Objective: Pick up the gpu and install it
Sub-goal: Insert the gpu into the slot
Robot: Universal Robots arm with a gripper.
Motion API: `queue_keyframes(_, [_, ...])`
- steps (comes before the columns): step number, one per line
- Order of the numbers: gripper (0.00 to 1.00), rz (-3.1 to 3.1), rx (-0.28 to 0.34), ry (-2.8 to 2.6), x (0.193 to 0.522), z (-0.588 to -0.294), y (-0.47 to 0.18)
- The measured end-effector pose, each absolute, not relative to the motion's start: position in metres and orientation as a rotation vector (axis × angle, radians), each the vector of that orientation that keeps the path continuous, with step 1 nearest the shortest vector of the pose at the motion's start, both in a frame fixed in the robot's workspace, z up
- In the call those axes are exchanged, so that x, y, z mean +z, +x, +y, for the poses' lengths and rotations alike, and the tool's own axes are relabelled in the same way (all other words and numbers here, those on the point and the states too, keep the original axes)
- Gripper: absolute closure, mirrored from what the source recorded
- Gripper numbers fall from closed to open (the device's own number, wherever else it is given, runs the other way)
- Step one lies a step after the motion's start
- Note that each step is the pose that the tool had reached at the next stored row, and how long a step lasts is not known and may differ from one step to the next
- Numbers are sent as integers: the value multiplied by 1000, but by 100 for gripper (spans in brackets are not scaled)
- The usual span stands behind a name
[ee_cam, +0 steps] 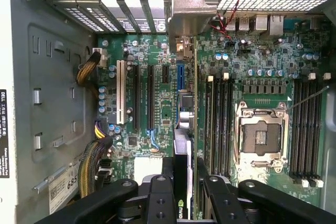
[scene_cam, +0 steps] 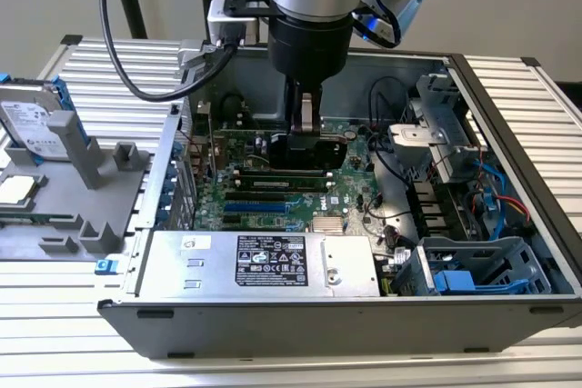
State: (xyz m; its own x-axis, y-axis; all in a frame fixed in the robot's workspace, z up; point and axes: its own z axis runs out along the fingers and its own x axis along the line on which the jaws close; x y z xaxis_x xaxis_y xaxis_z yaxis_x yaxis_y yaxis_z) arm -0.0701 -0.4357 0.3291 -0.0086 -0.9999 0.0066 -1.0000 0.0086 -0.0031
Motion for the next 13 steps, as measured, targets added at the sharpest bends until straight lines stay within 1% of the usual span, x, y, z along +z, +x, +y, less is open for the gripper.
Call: queue_keyframes(13, [100,-2230,11,2210,328,-436,-70])
